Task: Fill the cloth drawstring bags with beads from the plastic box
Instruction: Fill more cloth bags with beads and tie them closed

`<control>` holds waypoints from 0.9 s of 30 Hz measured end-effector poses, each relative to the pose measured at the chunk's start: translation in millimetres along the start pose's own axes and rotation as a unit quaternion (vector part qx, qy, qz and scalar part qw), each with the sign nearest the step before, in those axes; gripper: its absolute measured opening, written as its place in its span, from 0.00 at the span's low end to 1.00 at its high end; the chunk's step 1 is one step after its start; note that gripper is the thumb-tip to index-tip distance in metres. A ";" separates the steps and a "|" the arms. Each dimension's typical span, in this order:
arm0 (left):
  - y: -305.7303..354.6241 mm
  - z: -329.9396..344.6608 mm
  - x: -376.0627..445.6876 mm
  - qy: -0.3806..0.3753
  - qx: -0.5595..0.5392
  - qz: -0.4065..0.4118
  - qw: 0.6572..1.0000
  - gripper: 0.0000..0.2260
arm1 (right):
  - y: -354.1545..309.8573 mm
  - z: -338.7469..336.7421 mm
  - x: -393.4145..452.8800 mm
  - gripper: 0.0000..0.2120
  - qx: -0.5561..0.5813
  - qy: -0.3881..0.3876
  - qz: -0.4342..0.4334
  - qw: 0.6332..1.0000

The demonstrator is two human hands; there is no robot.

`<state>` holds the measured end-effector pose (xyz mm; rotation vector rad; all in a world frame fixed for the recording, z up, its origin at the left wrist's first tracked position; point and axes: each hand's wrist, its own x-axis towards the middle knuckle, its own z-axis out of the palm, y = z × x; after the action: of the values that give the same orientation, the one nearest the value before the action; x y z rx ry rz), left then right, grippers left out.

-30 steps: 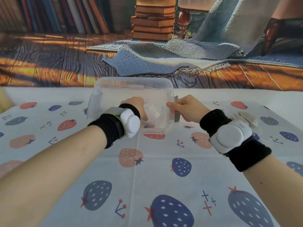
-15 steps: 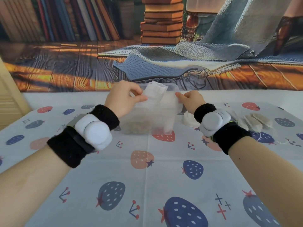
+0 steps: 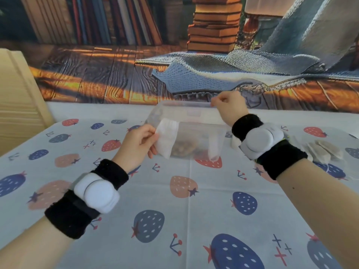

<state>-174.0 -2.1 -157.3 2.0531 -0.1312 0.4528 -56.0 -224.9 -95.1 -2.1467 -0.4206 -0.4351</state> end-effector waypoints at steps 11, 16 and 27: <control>-38.7 12.6 -21.5 0.081 -0.086 0.004 0.993 0.07 | -27.0 57.6 21.7 0.15 -0.231 -0.385 0.015 0.893; -46.1 5.2 -21.4 0.147 -0.096 0.083 0.981 0.03 | -32.7 54.3 7.5 0.10 -0.210 -0.410 0.010 0.887; -63.6 2.5 -29.1 0.206 -0.079 0.136 0.966 0.06 | -38.1 82.6 -38.5 0.06 -0.253 -0.435 -0.080 0.860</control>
<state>-182.7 25.1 -221.2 1.7498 -0.1922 0.9974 -94.3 -141.4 -131.2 -2.7581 -1.0875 0.4431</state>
